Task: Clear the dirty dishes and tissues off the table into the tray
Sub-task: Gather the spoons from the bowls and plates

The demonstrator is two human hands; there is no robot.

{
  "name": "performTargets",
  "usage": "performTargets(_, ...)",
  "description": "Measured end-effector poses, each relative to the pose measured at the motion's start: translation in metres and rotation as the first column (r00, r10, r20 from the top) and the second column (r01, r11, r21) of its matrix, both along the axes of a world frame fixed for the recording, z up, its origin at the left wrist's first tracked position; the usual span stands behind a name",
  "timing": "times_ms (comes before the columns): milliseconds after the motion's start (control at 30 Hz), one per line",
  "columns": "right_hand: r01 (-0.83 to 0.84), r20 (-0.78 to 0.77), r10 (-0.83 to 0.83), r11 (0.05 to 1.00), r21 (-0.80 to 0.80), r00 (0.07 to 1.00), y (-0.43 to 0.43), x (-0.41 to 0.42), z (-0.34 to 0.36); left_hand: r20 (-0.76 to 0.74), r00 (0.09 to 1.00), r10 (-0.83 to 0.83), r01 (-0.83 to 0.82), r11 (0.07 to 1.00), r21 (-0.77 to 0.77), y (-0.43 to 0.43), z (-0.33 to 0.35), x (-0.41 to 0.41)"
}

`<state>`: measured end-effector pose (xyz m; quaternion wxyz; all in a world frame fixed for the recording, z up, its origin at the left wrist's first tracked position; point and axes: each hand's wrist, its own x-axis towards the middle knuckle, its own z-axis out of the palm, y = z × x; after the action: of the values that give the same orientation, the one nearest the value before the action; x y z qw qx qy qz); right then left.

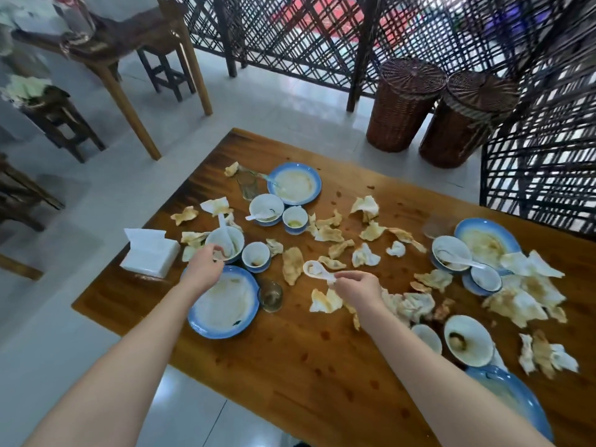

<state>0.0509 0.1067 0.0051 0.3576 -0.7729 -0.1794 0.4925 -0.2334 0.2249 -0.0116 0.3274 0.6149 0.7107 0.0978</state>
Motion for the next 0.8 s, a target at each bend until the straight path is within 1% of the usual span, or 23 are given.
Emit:
performTargets(67, 0.118, -0.209, -0.127, 0.992, -0.055, 0.97, 0.009, -0.001, -0.001, -0.009, 1.0, -0.015, 0.016, 1.0, 0.014, 0.019, -0.002, -0.002)
performTargets(100, 0.152, -0.285, -0.168, 0.985, -0.077, 0.944, 0.013, -0.002, -0.002, -0.014, 1.0, -0.019, 0.019, 1.0, 0.019, 0.027, -0.003, -0.003)
performTargets(167, 0.165, -0.372, -0.191, 0.981, -0.1, 0.908, 0.02, -0.002, -0.005, -0.036, 0.999, -0.017, 0.018, 0.999, 0.033, 0.043, -0.006, -0.001)
performTargets(233, 0.163, -0.419, -0.19, 0.981, -0.101, 0.888, 0.023, -0.003, -0.009, -0.082, 0.997, -0.015, 0.019, 0.999, 0.046, 0.056, -0.008, 0.002)
performTargets(300, 0.132, -0.429, -0.163, 0.986, -0.101, 0.888, 0.024, -0.002, -0.012, -0.121, 0.992, -0.024, 0.03, 0.998, 0.046, 0.068, -0.011, 0.005)
performTargets(400, 0.052, -0.436, -0.08, 0.996, -0.076, 0.896, 0.019, -0.001, -0.011, -0.17, 0.983, -0.066, 0.071, 0.997, 0.024, 0.08, -0.017, 0.007)
performTargets(500, -0.005, -0.472, 0.006, 1.0, 0.002, 0.882, 0.013, 0.003, -0.008, -0.201, 0.973, -0.112, 0.117, 0.993, 0.014, 0.083, -0.022, 0.013)
performTargets(567, -0.016, -0.472, 0.028, 0.999, 0.029, 0.881, 0.009, 0.006, -0.005, -0.216, 0.971, -0.105, 0.114, 0.993, 0.031, 0.082, -0.023, 0.018)
performTargets(733, -0.02, -0.419, 0.032, 0.999, 0.032, 0.908, -0.001, 0.01, 0.002, -0.182, 0.982, -0.047, 0.081, 0.979, 0.186, 0.078, -0.015, 0.026)
performTargets(800, -0.01, -0.405, 0.017, 1.0, 0.02, 0.914, -0.005, 0.01, 0.004, -0.133, 0.99, -0.057, 0.082, 0.978, 0.189, 0.075, -0.009, 0.026)
